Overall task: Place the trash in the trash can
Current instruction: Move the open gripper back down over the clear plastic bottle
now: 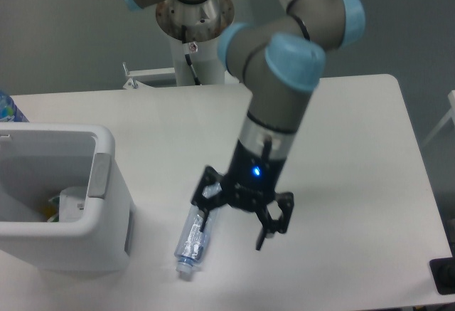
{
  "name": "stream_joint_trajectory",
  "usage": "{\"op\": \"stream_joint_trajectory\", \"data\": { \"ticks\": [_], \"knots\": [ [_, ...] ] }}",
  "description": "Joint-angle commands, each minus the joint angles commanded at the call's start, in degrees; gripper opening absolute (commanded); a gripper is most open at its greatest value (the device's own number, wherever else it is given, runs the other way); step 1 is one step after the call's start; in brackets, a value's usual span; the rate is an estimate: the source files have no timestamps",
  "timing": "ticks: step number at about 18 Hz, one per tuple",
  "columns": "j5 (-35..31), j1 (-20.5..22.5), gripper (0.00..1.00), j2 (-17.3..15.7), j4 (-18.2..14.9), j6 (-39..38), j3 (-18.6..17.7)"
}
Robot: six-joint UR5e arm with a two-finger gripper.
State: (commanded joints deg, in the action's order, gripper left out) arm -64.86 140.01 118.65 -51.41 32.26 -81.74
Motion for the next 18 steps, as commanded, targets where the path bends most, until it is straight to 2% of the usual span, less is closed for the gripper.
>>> {"op": "stream_joint_trajectory", "data": {
  "ticks": [4,7,10,13,18],
  "knots": [
    [-3.51,-2.19,1.0,2.72,-9.39,0.53,1.22],
    [-8.25,-4.48,1.0,5.71,-11.78,0.44,4.73],
    [-11.16,-6.68,1.0,8.44,-16.78,0.0,8.34],
    [-12.22,-8.26,1.0,9.85,-17.76,0.0,9.31],
    [-14.86,-11.34,1.0,11.25,-18.11,-0.18,8.08]
  ]
}}
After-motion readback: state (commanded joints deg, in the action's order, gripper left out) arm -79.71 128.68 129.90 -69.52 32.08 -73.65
